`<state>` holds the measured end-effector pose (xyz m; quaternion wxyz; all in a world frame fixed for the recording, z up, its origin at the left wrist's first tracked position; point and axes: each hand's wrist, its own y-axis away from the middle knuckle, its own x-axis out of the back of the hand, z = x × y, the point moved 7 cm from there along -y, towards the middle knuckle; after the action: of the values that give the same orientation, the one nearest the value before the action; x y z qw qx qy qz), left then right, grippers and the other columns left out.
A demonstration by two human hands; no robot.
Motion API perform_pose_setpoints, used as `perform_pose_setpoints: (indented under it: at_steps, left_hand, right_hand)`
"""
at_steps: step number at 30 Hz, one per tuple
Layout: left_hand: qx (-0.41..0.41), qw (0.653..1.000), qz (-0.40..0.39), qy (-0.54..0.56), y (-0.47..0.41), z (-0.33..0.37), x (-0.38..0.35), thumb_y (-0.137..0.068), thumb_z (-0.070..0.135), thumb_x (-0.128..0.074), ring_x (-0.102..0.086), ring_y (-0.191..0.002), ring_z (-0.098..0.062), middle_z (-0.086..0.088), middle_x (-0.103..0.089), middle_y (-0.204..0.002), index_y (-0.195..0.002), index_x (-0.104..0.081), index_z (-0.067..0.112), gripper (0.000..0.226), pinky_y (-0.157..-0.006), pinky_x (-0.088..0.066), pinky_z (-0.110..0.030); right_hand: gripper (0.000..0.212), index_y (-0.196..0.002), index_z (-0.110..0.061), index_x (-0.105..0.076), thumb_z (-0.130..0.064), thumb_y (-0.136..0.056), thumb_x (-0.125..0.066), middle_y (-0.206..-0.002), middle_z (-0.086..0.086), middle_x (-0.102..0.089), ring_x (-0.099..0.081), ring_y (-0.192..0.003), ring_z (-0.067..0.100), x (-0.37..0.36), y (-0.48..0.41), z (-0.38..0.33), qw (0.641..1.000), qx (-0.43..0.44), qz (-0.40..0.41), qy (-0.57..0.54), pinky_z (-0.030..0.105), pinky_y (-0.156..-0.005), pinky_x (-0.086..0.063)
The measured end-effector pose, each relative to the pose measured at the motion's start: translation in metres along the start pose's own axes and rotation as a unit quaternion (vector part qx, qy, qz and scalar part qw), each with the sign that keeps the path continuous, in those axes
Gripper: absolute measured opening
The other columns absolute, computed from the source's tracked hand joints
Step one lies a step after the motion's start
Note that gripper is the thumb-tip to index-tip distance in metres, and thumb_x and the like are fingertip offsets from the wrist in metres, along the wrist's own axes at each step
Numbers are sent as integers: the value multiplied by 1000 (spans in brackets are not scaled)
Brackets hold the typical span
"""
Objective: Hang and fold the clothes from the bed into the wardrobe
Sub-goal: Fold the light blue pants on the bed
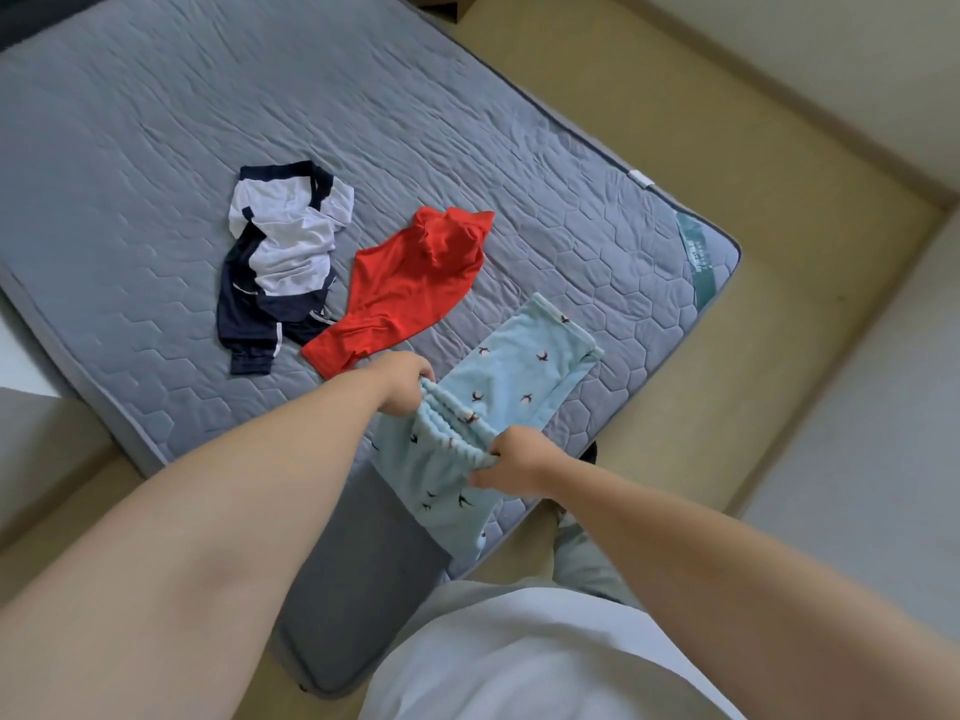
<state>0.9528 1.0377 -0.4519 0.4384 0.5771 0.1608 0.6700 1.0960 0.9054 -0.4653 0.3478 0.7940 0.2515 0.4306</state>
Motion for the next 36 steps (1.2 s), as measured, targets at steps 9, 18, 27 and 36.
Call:
perform_pose_setpoints:
  at_steps: [9, 18, 27, 36]
  left_hand:
    - [26, 999, -10, 46, -174, 97, 24, -88, 4, -48, -60, -107, -26, -7, -63, -126, -131, -56, 21, 47, -84, -48, -35]
    - [73, 997, -21, -14, -368, 123, 14, -87, 9, -51, -57, -122, -30, -7, -60, -133, -134, -52, 23, 49, -103, -46, -45]
    - [96, 995, -7, -41, -483, 113, -25, -88, 12, -52, -49, -131, -36, -15, -47, -142, -137, -52, 19, 49, -110, -40, -44]
    - [93, 994, 8, 60, -502, 95, -44, -82, 4, -54, -55, -121, -34, -16, -54, -132, -129, -56, 18, 49, -101, -44, -34]
  right_hand:
    - [24, -77, -11, -63, -34, -81, -64, -75, 4, -62, -60, -66, 21, 105, -118, 161, 991, -71, 15, -117, 30, -51, -44]
    - [17, -76, -14, -56, -28, -83, -59, -74, 2, -59, -57, -66, 20, 144, -269, 267, 986, -59, 27, -150, 28, -49, -37]
    - [27, -114, -16, -53, -37, -97, -51, -136, 11, -36, -58, -97, 37, 111, -362, 327, 974, -103, 49, -197, 40, -83, -51]
    - [27, -100, -18, -54, -27, -83, -73, -114, 4, -42, -42, -75, 4, 110, -377, 335, 945, -88, 109, -295, 12, -60, -33]
